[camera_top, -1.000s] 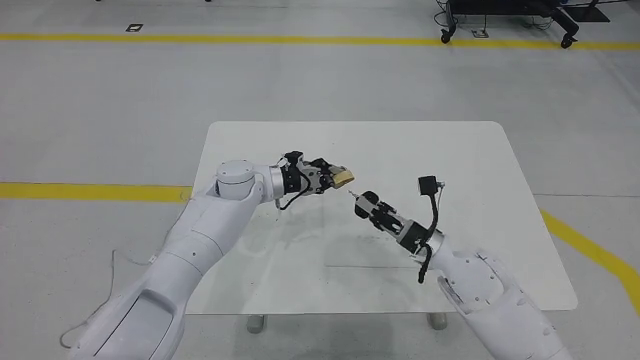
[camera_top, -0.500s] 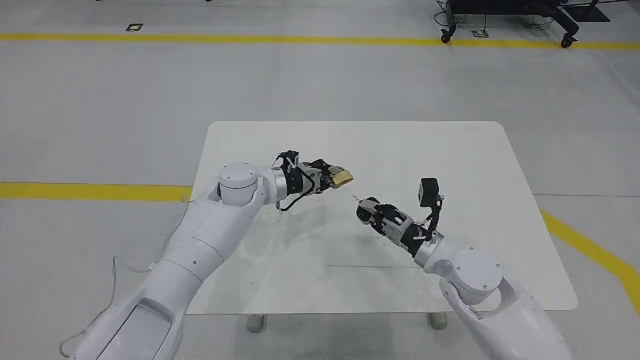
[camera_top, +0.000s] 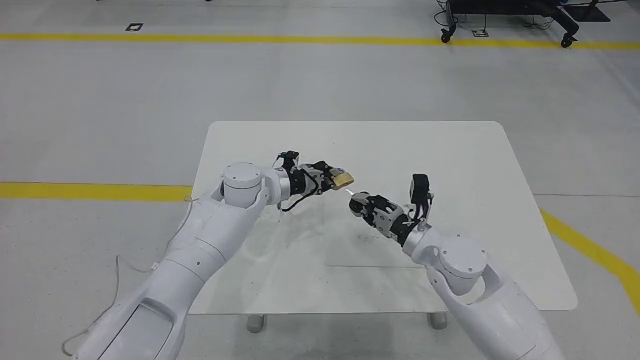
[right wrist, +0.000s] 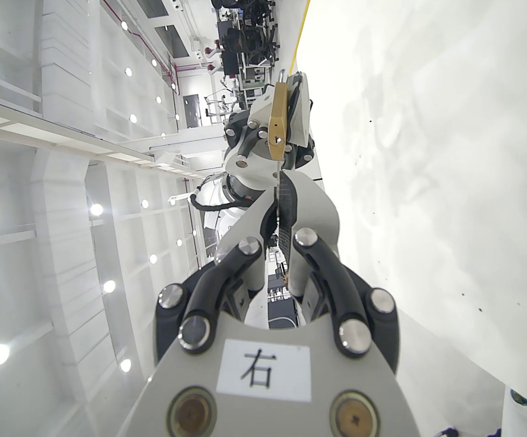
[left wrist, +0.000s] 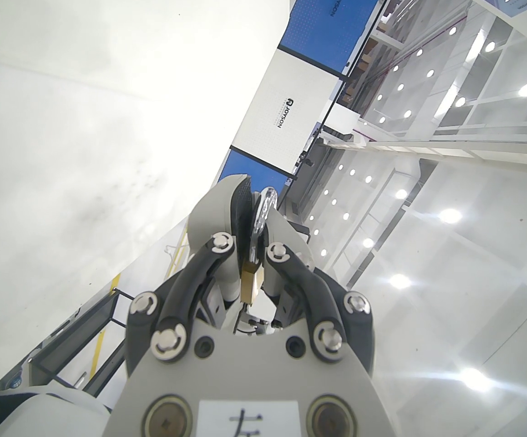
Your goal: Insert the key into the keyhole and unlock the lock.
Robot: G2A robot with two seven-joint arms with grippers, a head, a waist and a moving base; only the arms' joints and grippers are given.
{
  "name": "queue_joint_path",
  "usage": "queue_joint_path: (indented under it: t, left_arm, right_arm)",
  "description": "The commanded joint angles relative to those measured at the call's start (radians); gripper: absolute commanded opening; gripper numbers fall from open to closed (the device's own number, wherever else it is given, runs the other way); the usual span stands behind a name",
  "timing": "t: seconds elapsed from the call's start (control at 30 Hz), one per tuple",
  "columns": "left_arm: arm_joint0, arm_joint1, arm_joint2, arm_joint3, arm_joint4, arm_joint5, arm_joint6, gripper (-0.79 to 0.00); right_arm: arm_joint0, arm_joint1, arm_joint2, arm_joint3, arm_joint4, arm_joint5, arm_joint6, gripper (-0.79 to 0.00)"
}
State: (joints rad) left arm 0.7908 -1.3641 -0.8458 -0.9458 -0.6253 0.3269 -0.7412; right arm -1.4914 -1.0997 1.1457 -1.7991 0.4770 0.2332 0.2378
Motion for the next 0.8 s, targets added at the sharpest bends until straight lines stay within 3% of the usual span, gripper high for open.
queue_joint_path:
  t: [0.0,0.77]
  left_arm:
    - [0.001,0.000,-0.001,0.000,0.003,0.001,-0.002,-0.785]
    - [0.008,-0.007,-0.009,-0.012,0.056,0.000,0.006,-0.785]
  right_arm:
    - [0.006,-0.003,-0.002,0.007,0.006,0.000,-0.005,-0.785]
    - [0.031,-0.025,-0.005,0.037,0.026,0.044,-0.037,-0.785]
